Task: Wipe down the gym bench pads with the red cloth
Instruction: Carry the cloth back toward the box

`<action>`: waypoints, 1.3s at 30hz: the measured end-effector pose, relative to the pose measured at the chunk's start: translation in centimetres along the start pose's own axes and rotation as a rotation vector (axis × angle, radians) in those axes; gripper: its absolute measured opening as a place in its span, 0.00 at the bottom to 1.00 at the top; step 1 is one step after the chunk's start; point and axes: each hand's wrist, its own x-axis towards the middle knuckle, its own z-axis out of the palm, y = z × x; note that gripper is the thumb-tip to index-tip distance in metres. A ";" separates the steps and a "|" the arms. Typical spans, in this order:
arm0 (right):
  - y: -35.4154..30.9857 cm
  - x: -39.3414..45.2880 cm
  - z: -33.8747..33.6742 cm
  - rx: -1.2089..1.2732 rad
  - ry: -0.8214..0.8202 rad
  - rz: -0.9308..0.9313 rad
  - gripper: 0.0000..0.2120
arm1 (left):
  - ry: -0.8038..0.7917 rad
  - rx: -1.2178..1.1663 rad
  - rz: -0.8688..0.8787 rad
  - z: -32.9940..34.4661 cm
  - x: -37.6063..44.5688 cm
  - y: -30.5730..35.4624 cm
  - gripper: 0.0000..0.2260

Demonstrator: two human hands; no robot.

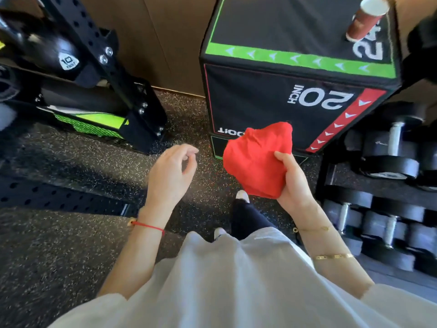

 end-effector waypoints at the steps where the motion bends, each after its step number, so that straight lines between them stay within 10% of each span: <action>1: -0.6 1.1 0.2 0.016 0.019 -0.002 0.12 | -0.004 -0.008 0.017 0.2 1.5 0.0 0.08; 16: -15.5 20.7 2.9 0.057 0.094 0.005 0.20 | -0.001 -0.075 0.105 7.0 25.9 5.5 0.09; 24: -22.3 29.9 6.1 -0.007 0.033 -0.083 0.06 | -0.038 -0.066 0.104 9.9 33.9 7.0 0.09; 39: -24.4 39.8 10.7 -0.294 0.091 -0.120 0.07 | -0.132 -0.044 0.162 11.8 42.0 4.6 0.09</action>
